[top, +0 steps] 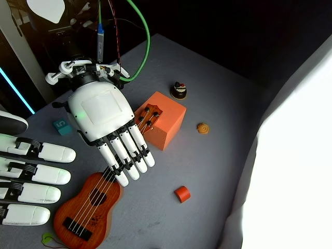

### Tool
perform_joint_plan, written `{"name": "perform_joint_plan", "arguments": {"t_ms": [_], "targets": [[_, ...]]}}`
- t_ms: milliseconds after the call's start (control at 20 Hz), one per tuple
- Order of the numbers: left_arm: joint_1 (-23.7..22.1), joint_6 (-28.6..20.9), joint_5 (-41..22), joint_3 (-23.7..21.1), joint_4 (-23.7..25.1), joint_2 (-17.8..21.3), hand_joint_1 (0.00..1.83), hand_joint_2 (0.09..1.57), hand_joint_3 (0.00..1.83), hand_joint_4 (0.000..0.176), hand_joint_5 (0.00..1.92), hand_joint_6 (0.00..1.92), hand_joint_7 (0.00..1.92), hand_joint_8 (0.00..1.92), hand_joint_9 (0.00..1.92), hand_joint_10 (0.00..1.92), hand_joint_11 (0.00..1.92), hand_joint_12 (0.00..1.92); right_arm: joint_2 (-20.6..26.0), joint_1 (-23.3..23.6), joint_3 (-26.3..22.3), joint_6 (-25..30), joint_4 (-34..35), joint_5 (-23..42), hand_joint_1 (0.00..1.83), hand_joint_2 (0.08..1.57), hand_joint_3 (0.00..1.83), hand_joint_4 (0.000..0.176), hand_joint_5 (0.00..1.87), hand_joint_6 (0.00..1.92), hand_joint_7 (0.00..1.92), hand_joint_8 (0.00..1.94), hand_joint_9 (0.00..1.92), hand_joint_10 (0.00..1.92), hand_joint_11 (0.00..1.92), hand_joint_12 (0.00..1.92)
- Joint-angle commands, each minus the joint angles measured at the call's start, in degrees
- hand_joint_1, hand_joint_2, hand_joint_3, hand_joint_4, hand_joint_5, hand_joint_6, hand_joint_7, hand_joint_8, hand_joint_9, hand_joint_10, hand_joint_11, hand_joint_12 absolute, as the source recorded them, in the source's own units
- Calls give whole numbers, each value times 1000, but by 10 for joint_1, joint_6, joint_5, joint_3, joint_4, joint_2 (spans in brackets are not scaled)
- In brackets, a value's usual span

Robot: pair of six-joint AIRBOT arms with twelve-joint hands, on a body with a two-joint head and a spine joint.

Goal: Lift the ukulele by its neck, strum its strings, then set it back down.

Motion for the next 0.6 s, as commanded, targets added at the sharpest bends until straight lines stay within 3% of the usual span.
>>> {"name": "perform_joint_plan", "arguments": {"t_ms": [0, 300, 500, 550], "targets": [[2, -7, 13, 5, 62, -3, 1041, 1054, 0, 0, 0, 0, 0, 0, 0, 0, 0, 0, 2, 9, 0, 4, -5, 70, 123, 1340, 0, 0, 59, 15, 101, 1, 39, 9, 0, 0], [19, -25, 28, 35, 90, -23, 1052, 1042, 0, 9, 0, 0, 0, 0, 0, 0, 0, 0, 1, 11, 0, 7, -5, 70, 190, 1329, 0, 0, 68, 17, 150, 19, 87, 27, 13, 8], [31, -25, 28, 49, 103, -33, 1031, 1051, 0, 19, 0, 0, 0, 0, 0, 0, 0, 0, 1, 11, 0, 7, -5, 69, 154, 1335, 0, 0, 55, 10, 104, 3, 43, 7, 0, 0], [35, -25, 27, 52, 108, -35, 1045, 1051, 0, 15, 0, 0, 0, 0, 0, 0, 0, 0, 1, 11, 0, 7, -5, 68, 137, 1341, 2, 0, 52, 9, 100, 1, 41, 6, 0, 0]]}}
